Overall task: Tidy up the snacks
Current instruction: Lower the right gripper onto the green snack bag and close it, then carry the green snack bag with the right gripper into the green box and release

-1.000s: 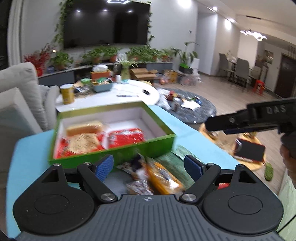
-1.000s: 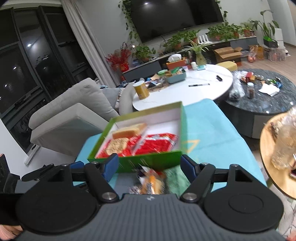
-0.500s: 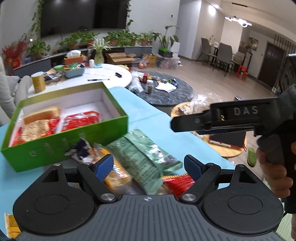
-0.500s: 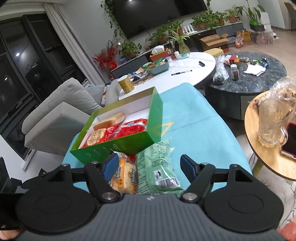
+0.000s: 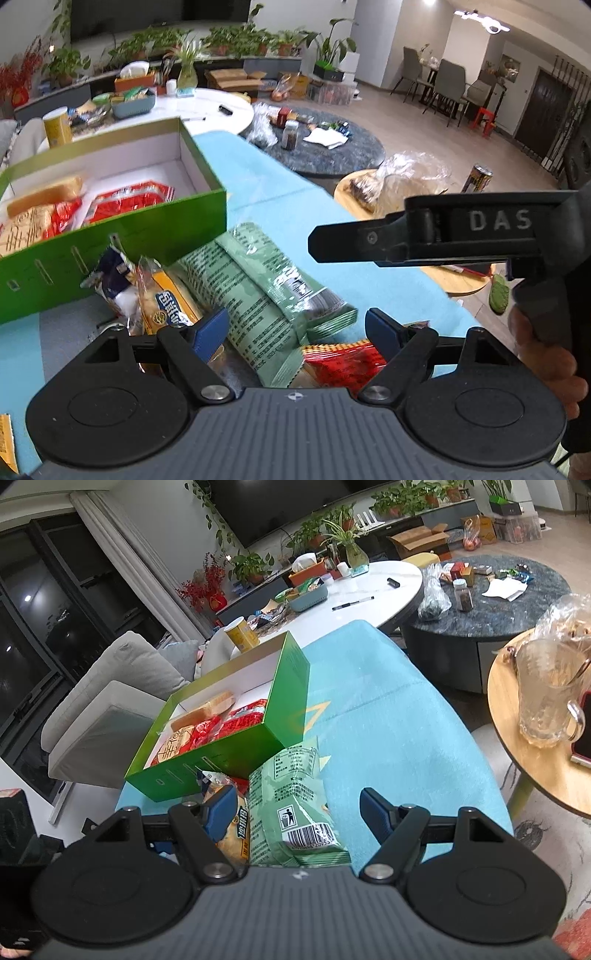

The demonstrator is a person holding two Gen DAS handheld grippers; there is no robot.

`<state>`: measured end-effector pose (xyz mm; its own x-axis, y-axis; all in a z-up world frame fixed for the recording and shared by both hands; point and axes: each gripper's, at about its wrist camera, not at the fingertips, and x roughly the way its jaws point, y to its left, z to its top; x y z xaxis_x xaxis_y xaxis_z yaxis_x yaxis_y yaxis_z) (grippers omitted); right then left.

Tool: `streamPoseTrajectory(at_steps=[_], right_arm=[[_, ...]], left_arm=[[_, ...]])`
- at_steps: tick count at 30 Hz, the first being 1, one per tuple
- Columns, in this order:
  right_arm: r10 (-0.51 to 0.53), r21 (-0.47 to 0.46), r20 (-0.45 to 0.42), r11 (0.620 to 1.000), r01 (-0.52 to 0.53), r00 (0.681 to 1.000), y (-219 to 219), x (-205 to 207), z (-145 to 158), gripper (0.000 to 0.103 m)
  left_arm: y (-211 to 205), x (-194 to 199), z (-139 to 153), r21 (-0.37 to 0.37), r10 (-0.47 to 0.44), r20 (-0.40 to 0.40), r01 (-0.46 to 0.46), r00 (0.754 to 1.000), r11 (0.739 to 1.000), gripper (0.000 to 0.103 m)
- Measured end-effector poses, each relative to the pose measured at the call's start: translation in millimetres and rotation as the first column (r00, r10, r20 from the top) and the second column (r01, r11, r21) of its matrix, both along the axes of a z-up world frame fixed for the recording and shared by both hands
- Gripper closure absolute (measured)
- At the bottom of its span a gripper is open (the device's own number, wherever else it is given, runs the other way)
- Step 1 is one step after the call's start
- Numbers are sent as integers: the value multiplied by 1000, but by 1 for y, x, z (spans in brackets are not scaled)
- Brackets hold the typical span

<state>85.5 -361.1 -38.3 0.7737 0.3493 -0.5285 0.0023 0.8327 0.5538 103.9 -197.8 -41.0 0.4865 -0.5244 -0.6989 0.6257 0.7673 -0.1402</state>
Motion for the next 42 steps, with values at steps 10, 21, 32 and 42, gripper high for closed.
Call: streamPoseTrajectory(at_steps=[10,21,32,42], right_arm=[[40,25,-41,999,-39,998,9,14,-13,26],[43,33,-57,999,-41,997,13,22,-18,26],[68,39,-98,997,-64,993,17,32,-27,30],[90,20,-92,996,-88,992,22,22,-25,45]], left_arm=[[2,7,-11,38,19,-14,-19,1000,999,24],[-5,13,-15,39,7,-17,-6,1000,999,24],[-12,22,-21,46,-18,-15,19,1000,999,28],[-8,8,-8,47,-26,33,25,999,999,36]])
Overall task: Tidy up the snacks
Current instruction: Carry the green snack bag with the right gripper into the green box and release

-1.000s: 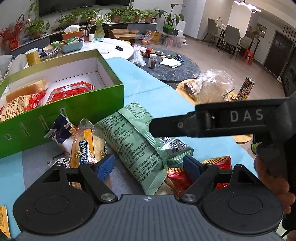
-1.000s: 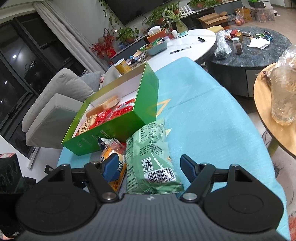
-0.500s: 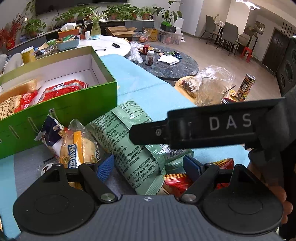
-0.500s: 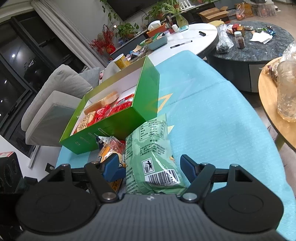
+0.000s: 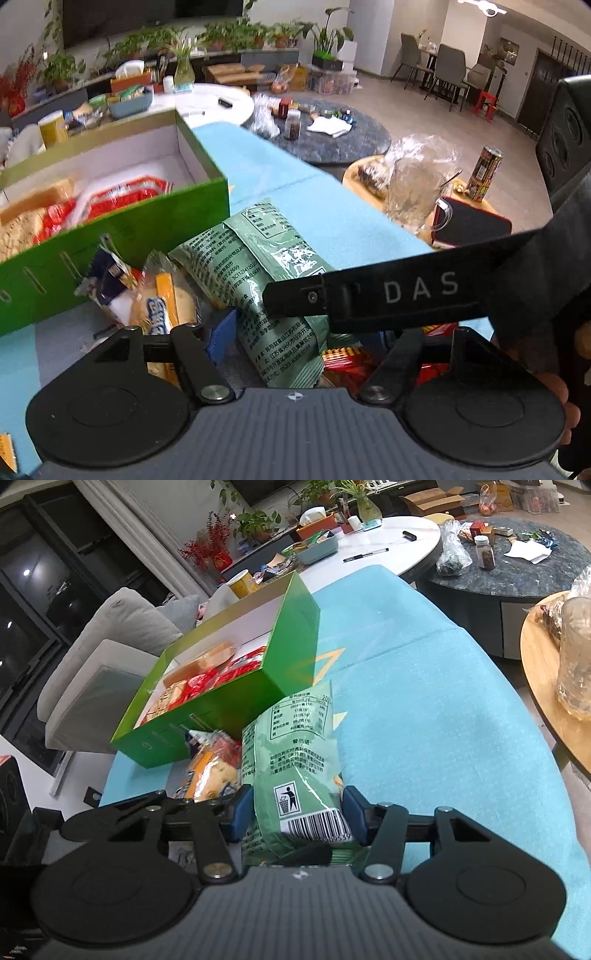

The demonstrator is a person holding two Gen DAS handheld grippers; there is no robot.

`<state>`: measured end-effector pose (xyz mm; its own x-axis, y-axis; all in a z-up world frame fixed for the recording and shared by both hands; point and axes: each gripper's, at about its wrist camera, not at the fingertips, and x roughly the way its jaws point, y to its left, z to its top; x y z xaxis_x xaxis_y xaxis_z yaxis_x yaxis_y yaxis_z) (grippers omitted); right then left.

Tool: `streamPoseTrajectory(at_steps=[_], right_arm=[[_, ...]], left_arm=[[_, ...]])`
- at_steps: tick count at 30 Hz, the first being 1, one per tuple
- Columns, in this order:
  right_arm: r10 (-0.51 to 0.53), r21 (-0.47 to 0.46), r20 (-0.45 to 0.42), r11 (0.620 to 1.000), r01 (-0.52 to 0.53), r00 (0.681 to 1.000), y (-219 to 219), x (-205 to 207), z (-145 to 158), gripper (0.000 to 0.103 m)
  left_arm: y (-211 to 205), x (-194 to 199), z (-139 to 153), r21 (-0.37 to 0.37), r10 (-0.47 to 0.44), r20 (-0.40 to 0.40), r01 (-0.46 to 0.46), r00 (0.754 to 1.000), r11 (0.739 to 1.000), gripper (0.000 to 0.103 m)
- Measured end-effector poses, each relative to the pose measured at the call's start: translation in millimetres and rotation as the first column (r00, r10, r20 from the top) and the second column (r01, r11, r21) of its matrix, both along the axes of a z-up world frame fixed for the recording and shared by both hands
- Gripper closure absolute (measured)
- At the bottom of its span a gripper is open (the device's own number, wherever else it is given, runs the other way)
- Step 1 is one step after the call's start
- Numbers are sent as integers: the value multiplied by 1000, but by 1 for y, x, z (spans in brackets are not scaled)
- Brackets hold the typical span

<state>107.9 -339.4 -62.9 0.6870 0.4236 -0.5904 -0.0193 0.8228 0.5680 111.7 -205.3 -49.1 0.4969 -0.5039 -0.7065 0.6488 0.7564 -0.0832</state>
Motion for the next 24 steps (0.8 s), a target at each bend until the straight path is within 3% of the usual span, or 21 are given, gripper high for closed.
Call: streamPoseTrajectory(at_steps=[11,18,24], right_arm=[[-21,12,157,1000,20,987,8,-23,56,45],[0,43,228,999,-10,974,18,-3,84,45],[13,78,251,996,-33,968,22,21,94,45]], left_arm=[[21,-20,58,-61,5,166,5,986,998,36],[36,-5,91,-75,60,237,-43,970,996,36],[43,19,100,-68,88,256,-73,963,995,36]])
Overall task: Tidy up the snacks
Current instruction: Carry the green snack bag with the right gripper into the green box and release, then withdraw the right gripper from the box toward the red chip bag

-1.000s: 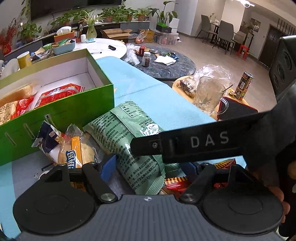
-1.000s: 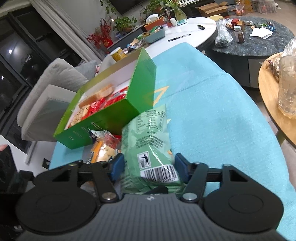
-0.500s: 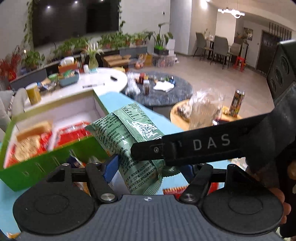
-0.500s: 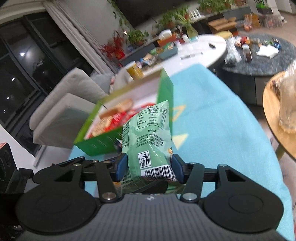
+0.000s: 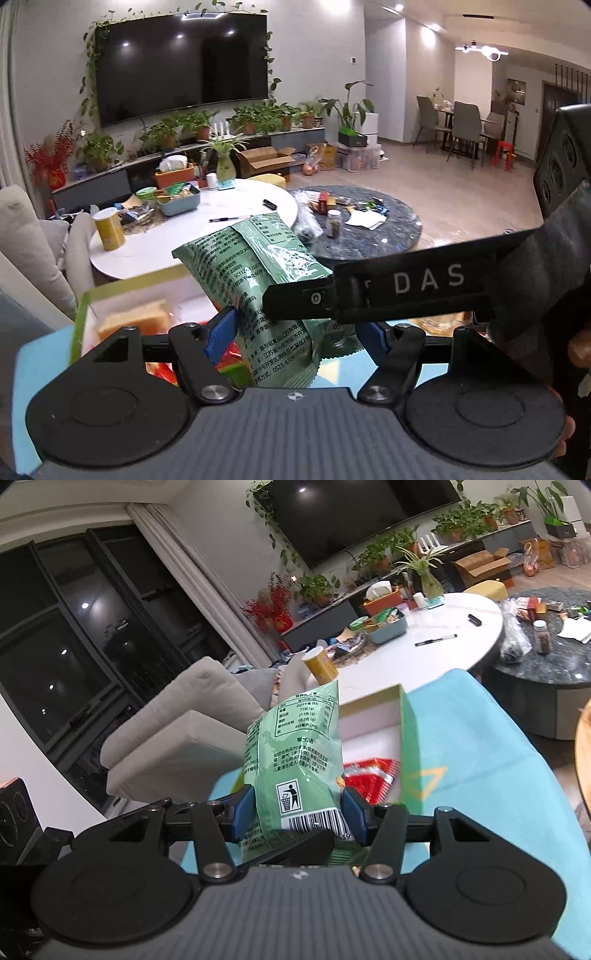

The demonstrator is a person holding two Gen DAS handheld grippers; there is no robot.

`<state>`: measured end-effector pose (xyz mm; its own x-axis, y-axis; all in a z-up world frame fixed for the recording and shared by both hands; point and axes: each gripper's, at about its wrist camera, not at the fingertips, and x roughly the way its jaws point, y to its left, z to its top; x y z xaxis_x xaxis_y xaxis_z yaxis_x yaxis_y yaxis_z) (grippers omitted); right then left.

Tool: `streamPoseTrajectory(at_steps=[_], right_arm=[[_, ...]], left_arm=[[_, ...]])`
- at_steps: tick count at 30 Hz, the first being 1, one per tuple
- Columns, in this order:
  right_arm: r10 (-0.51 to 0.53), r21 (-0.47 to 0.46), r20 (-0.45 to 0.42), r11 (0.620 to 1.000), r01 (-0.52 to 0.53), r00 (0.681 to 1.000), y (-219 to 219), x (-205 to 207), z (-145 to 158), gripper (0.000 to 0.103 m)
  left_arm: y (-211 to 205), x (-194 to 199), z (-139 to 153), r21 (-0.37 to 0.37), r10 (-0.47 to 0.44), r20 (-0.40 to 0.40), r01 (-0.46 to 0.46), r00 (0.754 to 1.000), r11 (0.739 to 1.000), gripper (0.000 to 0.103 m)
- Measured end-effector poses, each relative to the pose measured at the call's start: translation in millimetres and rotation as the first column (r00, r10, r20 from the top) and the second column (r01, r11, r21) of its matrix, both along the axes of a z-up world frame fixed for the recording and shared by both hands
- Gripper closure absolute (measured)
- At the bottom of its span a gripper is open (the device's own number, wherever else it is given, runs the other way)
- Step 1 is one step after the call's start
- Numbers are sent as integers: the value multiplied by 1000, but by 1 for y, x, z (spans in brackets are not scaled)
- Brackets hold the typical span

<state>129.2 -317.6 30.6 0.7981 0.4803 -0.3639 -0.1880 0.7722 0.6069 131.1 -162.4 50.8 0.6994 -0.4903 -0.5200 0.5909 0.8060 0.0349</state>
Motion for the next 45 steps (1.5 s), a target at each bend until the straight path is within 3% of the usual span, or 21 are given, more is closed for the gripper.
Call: streamPoseTrajectory(at_steps=[10,27,34,45], right_arm=[[9,48,-29,999,-7,1000,3,54,-9,45],[-81,59,-129,994,89,988,-6,119,-44,45],[-110,20,-101,993,113,989,-4,112,-41,46],[-111,18,-72,993,113,991,-4,86,-18,46]], left_arm=[[-5,61,-13,47,33,-11,-33,999,998,36],[-26,142,-63,36,56,-115,-52,992,998,37],[-17,141,-66,44,79,-119,-74,990,996,37],[-4,108,-36,8,84,-78,-84,993,996,36]])
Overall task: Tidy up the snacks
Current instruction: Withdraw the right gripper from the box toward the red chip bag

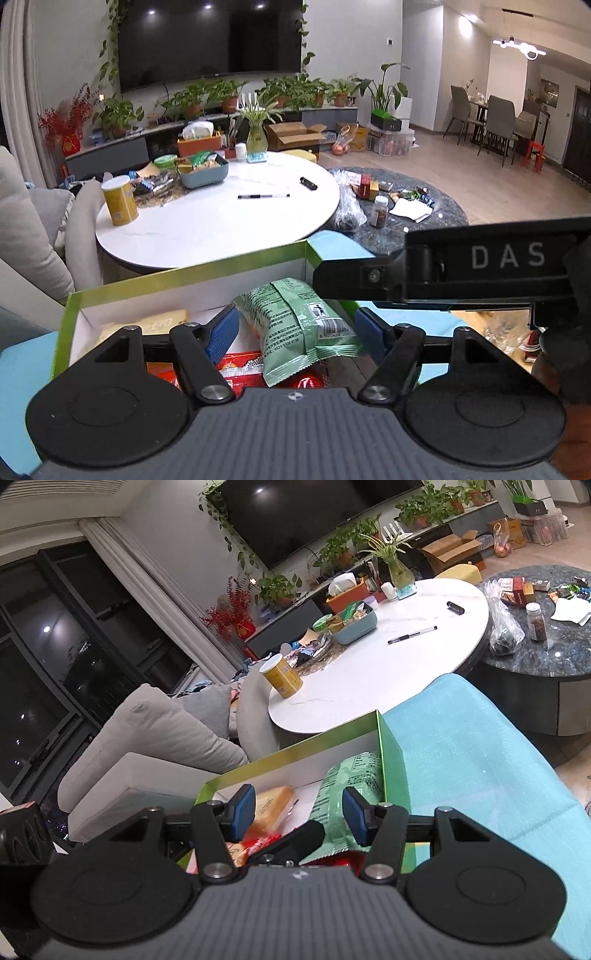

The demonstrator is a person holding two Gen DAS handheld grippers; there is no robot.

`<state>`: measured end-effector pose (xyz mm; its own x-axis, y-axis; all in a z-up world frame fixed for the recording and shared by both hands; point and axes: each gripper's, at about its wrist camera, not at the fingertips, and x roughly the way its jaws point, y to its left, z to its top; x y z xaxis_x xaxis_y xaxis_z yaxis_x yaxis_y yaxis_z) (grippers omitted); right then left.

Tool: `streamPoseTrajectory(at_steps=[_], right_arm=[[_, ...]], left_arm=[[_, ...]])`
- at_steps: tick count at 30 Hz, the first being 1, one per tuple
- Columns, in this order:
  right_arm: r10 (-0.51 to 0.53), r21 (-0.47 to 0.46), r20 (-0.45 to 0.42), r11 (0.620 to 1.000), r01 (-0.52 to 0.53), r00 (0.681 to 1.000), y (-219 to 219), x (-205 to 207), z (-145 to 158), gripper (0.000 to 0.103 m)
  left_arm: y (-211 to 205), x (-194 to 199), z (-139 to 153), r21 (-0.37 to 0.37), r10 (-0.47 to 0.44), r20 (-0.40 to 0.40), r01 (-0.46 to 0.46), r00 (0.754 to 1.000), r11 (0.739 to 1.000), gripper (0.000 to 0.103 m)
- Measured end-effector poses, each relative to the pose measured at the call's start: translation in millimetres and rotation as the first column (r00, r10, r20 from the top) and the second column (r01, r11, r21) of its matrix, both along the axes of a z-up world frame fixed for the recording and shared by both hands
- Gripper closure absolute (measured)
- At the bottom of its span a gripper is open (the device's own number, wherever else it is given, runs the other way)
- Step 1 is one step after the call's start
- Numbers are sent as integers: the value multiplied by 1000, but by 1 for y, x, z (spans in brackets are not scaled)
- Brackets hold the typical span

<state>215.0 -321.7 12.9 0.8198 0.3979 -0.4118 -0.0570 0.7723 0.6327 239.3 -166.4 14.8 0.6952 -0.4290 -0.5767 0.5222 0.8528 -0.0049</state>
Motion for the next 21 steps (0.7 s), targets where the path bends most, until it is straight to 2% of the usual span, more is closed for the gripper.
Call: streamPoseTrajectory(at_steps=[14,16,21], right_arm=[[9,18,73,1000,-10,997,5,-63,40,46],[6,19,77,1000,-8,997,7,-76,42,46],[22,18,55,1000,-23,998,14,-108,33,46]], left_arm=[[17,-67,40,-27,-11,62,13,998,1000,33],[22,-78,41,-41,-15,63,18,998,999,30],[32,-111,28,-49,-38,50,40,998,998,30]])
